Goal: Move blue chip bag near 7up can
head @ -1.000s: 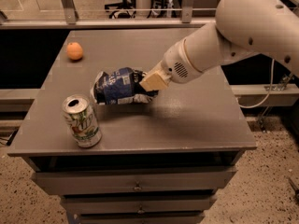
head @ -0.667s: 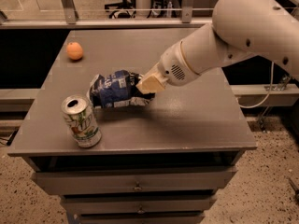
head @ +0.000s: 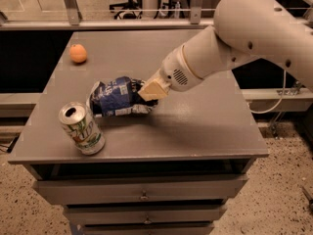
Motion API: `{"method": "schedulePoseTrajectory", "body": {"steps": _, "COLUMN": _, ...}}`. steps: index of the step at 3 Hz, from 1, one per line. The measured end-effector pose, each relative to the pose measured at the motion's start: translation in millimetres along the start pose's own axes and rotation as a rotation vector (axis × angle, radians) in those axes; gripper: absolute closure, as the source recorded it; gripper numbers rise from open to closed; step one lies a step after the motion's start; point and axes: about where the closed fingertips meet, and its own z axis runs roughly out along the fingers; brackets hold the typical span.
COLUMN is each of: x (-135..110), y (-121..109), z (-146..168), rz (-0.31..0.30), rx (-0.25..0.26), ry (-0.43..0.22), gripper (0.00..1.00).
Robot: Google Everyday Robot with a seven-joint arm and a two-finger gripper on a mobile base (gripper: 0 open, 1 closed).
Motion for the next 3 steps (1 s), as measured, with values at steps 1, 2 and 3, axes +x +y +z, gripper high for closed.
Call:
{"method": "schedulePoseTrajectory", "body": {"steps": 1, "x": 3.1, "y": -3.0, "z": 3.3, "rz": 0.012, "rx": 0.007, "ry": 0.013, "gripper": 0.39}}
{"method": "schedulePoseTrajectory", "body": {"steps": 2, "x": 7.0, "y": -14.2, "z": 9.8, "rz": 0.037, "rx": 0.031, "ry": 0.023, "gripper": 0.15}}
{"method": "schedulePoseTrajectory", "body": {"steps": 3, "x": 9.3, "y": -25.2, "z": 15.8, "rz": 0.058, "rx": 0.05, "ry": 0.027, "gripper": 0.0}}
